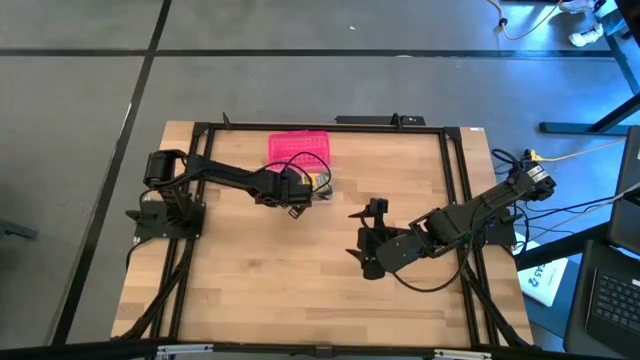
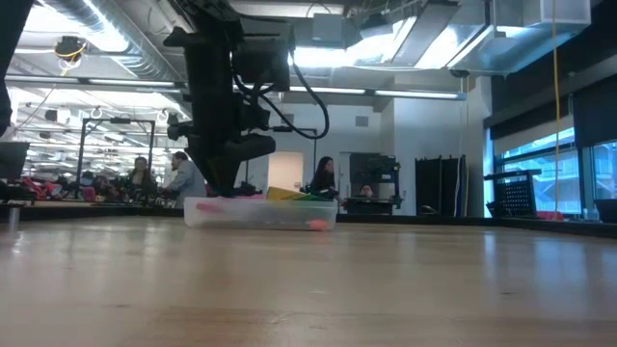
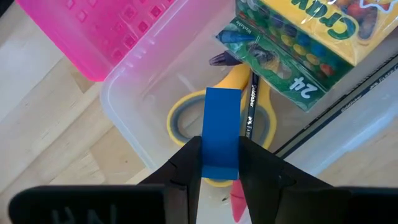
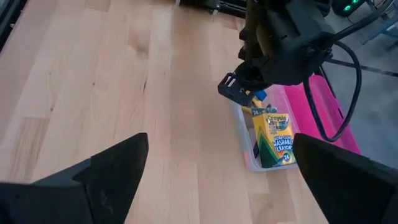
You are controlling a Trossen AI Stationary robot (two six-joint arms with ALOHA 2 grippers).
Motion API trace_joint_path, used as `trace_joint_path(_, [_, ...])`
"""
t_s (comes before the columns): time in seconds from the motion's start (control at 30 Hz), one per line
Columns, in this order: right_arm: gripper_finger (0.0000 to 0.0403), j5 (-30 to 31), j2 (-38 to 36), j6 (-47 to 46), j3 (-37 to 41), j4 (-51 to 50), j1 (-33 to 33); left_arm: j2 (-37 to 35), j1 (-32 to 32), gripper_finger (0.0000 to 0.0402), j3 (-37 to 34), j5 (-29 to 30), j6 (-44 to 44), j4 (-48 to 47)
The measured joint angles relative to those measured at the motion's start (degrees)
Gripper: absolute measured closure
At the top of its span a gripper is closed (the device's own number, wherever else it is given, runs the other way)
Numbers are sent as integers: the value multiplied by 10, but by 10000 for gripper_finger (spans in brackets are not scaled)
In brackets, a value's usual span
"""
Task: Pack school essentials
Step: Put the blue eraser into the pink supply box
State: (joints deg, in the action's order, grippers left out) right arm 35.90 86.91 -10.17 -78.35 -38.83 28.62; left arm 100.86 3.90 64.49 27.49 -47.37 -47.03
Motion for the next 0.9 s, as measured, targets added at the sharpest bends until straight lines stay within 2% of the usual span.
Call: trace_joint_path(0.9, [4,-1,0,1,0,0,0,0,1,313,0,-15,-1,0])
